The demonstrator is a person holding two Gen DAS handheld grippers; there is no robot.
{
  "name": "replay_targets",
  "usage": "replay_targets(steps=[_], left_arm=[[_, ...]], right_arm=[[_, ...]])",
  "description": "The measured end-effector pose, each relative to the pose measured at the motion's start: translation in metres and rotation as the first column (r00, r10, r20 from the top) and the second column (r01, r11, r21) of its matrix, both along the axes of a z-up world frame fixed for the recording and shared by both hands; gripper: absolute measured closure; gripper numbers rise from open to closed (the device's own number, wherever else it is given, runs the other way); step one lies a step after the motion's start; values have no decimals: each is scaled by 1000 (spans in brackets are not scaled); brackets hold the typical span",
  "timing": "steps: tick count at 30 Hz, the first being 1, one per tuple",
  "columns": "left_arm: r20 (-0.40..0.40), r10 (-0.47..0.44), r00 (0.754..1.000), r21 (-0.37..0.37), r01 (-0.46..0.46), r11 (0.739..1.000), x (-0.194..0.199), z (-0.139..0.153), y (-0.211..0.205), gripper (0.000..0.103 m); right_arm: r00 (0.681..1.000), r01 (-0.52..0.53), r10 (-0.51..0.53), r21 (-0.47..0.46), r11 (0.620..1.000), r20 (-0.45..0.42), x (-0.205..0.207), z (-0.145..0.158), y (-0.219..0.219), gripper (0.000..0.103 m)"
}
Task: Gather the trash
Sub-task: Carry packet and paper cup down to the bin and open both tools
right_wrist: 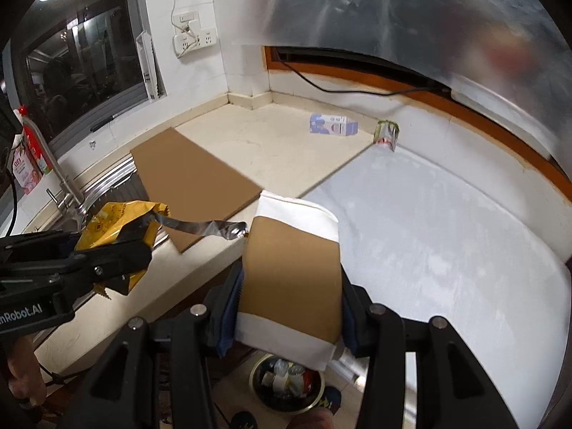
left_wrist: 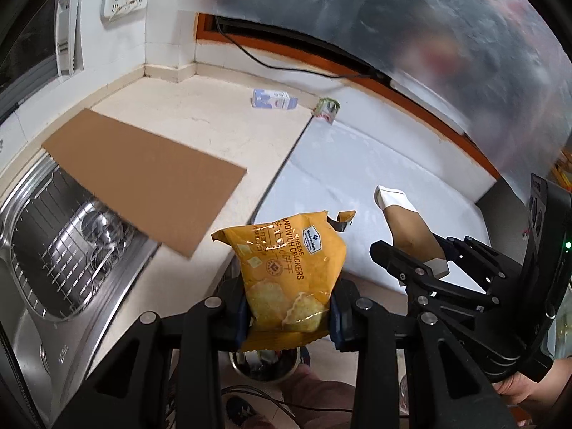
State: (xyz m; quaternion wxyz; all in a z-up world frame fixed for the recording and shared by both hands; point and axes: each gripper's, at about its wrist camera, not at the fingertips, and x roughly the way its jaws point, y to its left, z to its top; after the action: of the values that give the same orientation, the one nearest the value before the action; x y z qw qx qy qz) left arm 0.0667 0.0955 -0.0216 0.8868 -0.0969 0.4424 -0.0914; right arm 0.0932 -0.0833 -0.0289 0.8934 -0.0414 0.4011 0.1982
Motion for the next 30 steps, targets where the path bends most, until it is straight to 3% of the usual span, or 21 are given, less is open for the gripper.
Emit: replay_targets(steps=[12, 20, 24, 30], left_arm=[[-129, -100, 987, -36, 96, 995, -45, -66, -3, 70], [-204, -87, 975, -24, 84, 996, -58, -111, -25, 70], [-234, -79, 969, -27, 75, 997, -64, -144, -37, 70], [-272, -51, 961, -26, 46, 999, -66, -217, -57, 70]], right_arm=[[985, 58, -70, -79, 995, -157, -64, -66, 8, 56], [965, 50, -74, -101, 994, -252, -74, -117, 1, 56], [950, 35, -66, -107, 994, -304, -71, -154, -5, 56], [932, 6, -48, -118, 993, -360, -67, -219, -12, 56]])
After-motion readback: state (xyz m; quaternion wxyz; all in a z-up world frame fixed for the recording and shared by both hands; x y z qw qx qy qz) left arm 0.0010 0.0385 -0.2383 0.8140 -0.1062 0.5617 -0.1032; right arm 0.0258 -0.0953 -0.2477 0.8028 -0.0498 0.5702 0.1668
